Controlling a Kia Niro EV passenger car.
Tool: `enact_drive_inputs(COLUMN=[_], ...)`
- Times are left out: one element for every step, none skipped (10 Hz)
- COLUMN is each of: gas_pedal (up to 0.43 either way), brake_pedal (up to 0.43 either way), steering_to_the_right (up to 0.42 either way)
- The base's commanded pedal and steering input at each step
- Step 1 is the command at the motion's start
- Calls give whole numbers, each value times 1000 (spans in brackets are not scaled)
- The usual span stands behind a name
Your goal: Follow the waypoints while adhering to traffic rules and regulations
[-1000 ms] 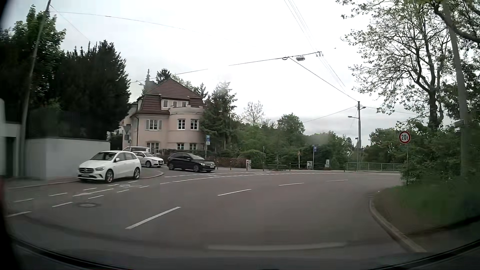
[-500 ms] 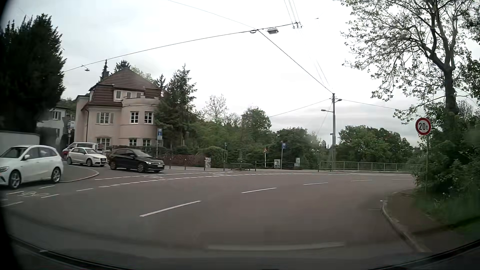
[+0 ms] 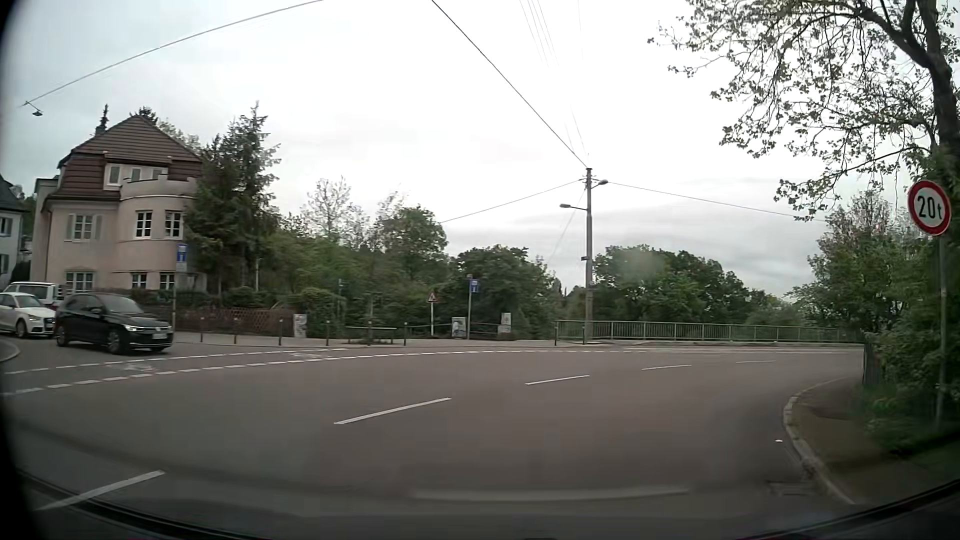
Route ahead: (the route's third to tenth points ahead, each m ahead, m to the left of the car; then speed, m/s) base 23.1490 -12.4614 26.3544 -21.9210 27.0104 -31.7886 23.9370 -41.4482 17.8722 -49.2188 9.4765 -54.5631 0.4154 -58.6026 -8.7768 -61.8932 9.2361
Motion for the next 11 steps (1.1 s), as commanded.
enact_drive_inputs(gas_pedal=[20, 20, 20, 20, 28, 28, 28, 28, 28, 39, 39], brake_pedal=[0, 0, 0, 0, 0, 0, 0, 0, 0, 0, 0], steering_to_the_right=[174, 177, 180, 182, 187, 191, 195, 199, 199, 199, 199])
